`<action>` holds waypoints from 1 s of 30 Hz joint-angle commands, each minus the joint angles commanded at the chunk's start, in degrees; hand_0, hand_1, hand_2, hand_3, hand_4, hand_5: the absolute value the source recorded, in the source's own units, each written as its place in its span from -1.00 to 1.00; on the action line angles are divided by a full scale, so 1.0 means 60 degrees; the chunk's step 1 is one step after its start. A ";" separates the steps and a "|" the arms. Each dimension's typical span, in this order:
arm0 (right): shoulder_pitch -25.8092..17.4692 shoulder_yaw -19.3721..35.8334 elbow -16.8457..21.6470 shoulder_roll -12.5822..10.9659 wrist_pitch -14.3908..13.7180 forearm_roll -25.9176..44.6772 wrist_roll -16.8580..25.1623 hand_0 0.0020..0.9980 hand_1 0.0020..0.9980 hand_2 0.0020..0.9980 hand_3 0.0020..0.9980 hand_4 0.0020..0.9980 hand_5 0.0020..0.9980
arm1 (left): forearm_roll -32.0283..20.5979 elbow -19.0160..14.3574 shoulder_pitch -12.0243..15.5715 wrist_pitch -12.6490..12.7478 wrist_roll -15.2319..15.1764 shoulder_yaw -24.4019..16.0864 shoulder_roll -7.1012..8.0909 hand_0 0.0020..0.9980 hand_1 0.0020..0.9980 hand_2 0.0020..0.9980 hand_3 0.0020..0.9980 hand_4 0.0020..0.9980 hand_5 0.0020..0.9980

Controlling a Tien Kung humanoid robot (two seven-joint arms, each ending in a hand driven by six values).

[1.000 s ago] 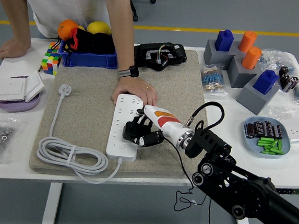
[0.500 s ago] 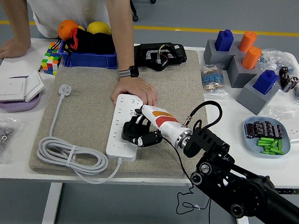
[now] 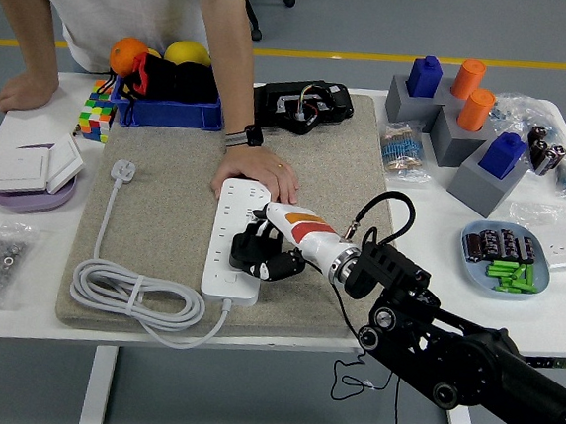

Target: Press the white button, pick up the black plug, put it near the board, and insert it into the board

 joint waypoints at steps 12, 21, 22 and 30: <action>0.0048 -0.0105 -0.0086 0.0000 -0.0044 -0.0150 0.0023 -0.16 -0.24 -0.19 -0.05 0.54 -1.00 | 0.0016 0.0000 -0.0017 0.0003 0.0000 -0.0011 0.0003 0.25 0.26 0.27 0.39 0.11 -0.21; 0.0018 0.0029 -0.0004 0.0000 0.0054 -0.0187 0.0049 0.00 0.02 0.11 0.18 0.60 -1.00 | 0.0041 0.0000 -0.0015 0.0003 0.0006 -0.0025 -0.0003 0.25 0.26 0.27 0.39 0.11 -0.21; 0.0017 0.0036 -0.0003 0.0000 0.0066 -0.0173 0.0058 0.00 0.02 0.11 0.18 0.60 -1.00 | 0.0046 0.0000 -0.0016 0.0002 0.0008 -0.0028 -0.0004 0.25 0.26 0.27 0.39 0.11 -0.21; 0.0000 0.0130 0.0098 0.0000 0.0249 -0.0106 0.0018 0.40 0.50 0.58 0.72 1.00 -0.87 | 0.0061 0.0000 -0.0019 0.0007 0.0011 -0.0046 -0.0014 0.25 0.26 0.27 0.39 0.11 -0.21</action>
